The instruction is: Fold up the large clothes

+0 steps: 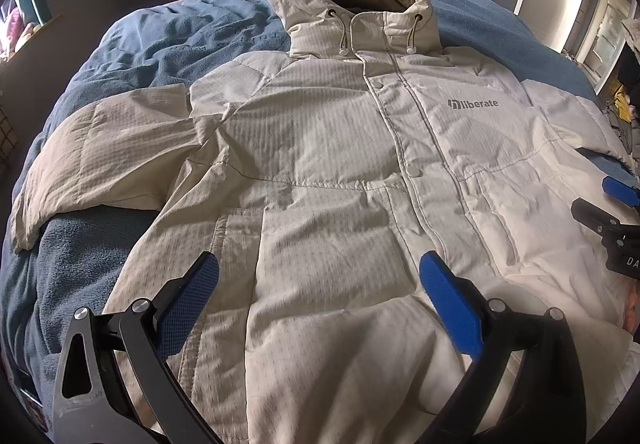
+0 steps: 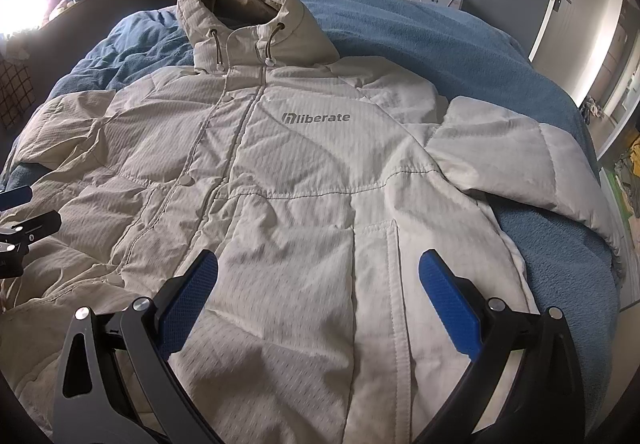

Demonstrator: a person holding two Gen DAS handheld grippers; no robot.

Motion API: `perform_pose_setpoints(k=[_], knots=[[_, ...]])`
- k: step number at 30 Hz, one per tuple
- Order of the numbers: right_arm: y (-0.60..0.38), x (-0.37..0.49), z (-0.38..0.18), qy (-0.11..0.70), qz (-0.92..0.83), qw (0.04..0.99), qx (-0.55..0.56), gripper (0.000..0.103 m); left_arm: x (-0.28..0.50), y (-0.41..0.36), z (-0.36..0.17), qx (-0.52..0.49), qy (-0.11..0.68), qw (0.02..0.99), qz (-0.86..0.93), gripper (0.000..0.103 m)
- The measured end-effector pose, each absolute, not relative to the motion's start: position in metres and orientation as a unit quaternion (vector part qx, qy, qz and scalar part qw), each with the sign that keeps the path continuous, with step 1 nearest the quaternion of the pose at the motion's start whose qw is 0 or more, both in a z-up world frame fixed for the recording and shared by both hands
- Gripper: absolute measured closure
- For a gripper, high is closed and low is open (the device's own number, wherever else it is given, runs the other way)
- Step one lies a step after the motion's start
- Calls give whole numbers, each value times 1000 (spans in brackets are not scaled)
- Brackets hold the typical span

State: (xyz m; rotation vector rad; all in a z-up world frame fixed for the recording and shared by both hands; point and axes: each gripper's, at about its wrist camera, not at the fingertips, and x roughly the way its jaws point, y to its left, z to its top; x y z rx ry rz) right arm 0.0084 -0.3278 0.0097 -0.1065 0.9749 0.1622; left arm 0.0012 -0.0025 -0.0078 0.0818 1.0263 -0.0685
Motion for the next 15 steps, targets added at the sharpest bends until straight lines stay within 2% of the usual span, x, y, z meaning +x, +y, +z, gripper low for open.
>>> perform_pose_setpoints(k=[15], knots=[[-329,11,9,470,79,878,-49,6,2,-2,-8,38,492,869,-34,6]])
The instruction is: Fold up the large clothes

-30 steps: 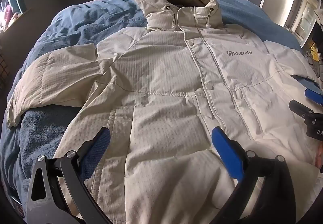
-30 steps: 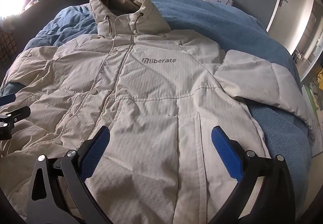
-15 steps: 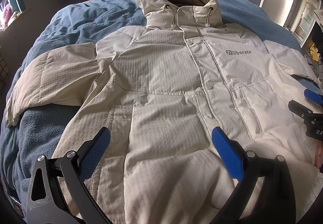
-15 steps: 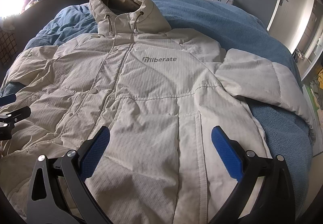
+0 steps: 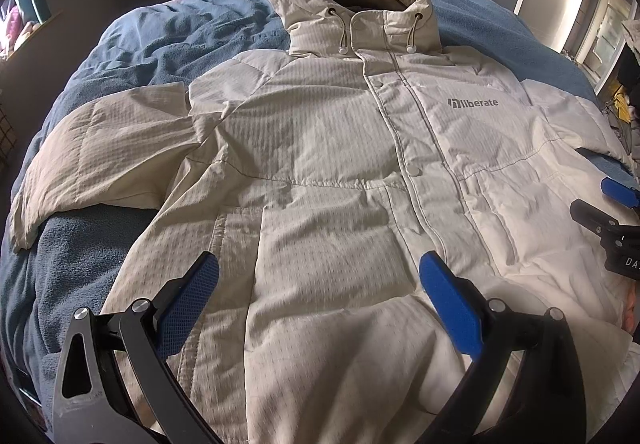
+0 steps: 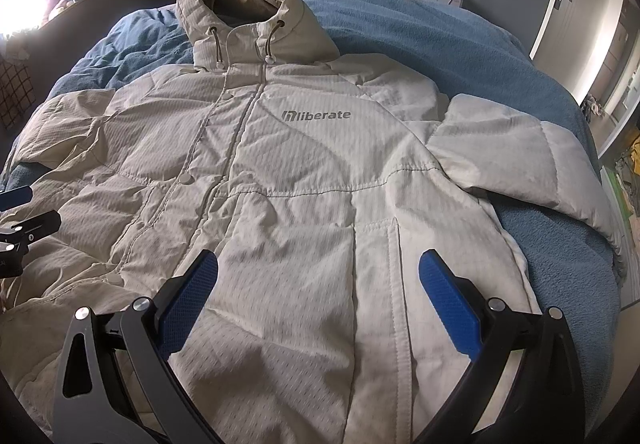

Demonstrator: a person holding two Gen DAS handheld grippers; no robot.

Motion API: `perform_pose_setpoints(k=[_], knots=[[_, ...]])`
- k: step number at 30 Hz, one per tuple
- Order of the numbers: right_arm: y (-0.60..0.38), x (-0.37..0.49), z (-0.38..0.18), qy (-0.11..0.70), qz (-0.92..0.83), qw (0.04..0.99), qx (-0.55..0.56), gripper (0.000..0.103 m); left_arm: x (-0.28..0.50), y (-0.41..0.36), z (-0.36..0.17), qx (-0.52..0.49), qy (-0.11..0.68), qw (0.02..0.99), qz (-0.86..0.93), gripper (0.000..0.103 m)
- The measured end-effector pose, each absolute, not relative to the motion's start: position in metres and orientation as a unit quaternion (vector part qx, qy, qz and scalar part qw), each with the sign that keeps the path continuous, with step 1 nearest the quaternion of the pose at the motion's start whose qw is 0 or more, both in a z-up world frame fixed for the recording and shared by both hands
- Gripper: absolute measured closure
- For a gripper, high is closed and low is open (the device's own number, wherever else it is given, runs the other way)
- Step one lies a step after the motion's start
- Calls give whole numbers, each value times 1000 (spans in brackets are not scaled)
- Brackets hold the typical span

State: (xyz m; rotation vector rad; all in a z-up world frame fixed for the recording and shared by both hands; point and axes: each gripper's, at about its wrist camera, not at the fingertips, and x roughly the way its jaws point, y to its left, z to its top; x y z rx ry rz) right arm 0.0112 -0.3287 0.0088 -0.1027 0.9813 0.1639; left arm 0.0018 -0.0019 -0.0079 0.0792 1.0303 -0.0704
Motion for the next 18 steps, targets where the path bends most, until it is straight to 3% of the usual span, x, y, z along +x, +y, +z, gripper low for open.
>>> perform_pose_setpoints(k=[18], knots=[[-328,11,4,473,78,876,-49,6,1,-3,-9,36,495,868,-35,7]])
